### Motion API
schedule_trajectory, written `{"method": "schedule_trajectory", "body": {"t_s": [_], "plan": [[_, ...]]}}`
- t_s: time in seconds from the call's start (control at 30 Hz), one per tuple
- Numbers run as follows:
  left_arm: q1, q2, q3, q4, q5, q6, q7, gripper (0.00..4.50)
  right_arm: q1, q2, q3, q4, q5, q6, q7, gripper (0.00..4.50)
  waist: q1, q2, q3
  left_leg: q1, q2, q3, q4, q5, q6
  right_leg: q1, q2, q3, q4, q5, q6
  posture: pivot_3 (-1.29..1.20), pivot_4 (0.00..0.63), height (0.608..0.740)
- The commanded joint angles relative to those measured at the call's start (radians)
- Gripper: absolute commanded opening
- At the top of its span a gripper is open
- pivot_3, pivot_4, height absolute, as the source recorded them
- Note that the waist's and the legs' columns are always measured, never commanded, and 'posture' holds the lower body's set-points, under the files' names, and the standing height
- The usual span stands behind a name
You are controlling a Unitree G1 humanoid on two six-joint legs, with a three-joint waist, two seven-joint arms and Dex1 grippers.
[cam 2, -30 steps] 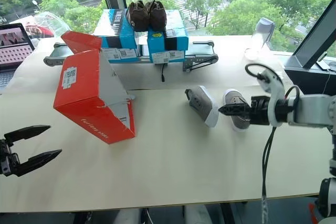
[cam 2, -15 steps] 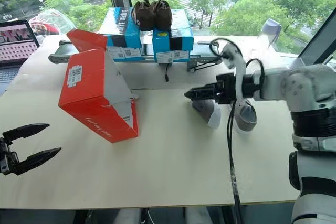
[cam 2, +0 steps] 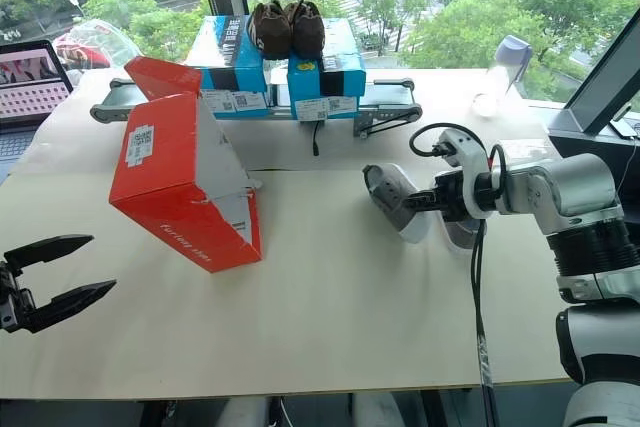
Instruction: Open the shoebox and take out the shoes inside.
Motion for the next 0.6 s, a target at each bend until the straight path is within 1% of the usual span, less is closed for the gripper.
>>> {"method": "schedule_trajectory", "body": {"t_s": [0.03,0.2,0.3,0.4,0.6], "plan": [[-0.01,0.012,0.016,-0.016,-0.008,-0.006,0.003,4.5,-0.009,-0.028,-0.008,0.001,-0.064,-0.036,0.029,0.01,0.0,0.0,0.0,0.0,0.0,0.0,0.0,0.0,0.0,0.0,0.0,0.0,0.0,0.0,0.0,0.0,0.15,0.74],[-0.004,0.017,0.034,-0.024,-0.015,0.003,-0.003,4.5,-0.049,-0.04,0.018,-0.017,-0.141,-0.074,0.076,0.01,-0.003,0.0,0.0,0.0,0.0,0.0,0.0,0.0,0.0,0.0,0.0,0.0,0.001,0.0,0.0,0.0,0.15,0.74],[0.012,0.018,0.058,-0.043,-0.027,0.016,-0.005,4.5,-0.105,0.005,0.008,-0.048,-0.134,-0.103,0.128,0.01,-0.006,0.0,0.0,0.0,0.0,0.001,0.0,0.0,0.0,-0.001,0.0,0.0,0.001,0.0,0.0,0.0,0.15,0.74],[0.031,0.023,0.087,-0.065,-0.043,0.037,-0.006,4.5,-0.17,0.076,-0.001,-0.077,-0.09,-0.102,0.193,0.01,-0.022,0.0,0.0,0.0,0.001,0.001,0.0,0.0,0.0,-0.001,0.0,0.0,0.001,0.0,0.0,0.0,0.15,0.74],[0.108,0.012,0.176,-0.13,-0.084,0.1,-0.014,4.5,-0.327,0.359,0.008,-0.017,-0.053,-0.161,0.246,0.01,-0.028,0.0,0.0,0.001,0.004,0.001,-0.001,0.0,0.0,-0.001,0.003,0.0,0.002,0.001,-0.002,0.0,0.15,0.74]]}}
